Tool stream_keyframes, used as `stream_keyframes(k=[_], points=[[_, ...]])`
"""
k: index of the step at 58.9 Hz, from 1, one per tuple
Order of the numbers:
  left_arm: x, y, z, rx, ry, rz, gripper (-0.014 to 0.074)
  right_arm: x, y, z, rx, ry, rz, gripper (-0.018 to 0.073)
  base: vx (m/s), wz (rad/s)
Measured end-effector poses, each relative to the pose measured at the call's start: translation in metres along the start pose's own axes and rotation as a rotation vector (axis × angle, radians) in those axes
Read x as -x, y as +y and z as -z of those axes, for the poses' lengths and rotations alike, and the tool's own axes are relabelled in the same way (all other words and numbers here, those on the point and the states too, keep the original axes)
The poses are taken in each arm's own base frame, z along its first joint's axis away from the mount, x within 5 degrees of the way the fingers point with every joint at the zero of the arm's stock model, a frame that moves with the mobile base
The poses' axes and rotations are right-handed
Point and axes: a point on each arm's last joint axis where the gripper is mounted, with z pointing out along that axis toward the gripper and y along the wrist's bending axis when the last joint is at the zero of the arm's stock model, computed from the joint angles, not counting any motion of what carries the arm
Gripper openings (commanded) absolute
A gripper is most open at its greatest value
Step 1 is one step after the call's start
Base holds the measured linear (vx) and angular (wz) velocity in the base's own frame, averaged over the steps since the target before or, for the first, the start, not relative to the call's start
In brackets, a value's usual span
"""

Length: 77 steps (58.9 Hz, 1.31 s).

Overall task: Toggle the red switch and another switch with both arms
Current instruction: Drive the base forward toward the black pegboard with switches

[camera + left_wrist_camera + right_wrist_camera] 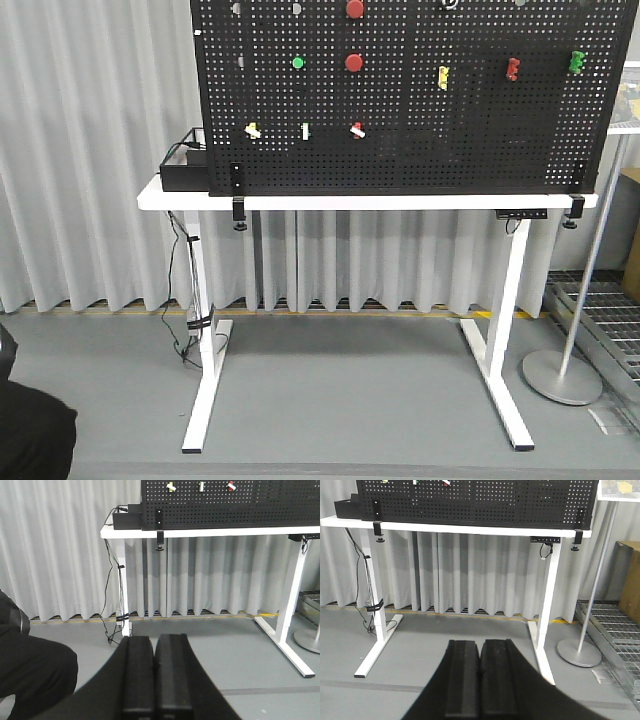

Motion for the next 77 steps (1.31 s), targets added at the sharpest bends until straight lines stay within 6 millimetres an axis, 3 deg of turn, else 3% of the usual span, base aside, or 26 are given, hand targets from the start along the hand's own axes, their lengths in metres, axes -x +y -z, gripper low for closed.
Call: stream_keyframes(k=[77], points=[[0.0000, 0.0000, 0.0000, 0.000, 0.000, 0.000, 0.0002, 0.0000, 0.0000, 0.0000, 0.000, 0.000, 0.000, -0.0006, 0.05, -0.02]])
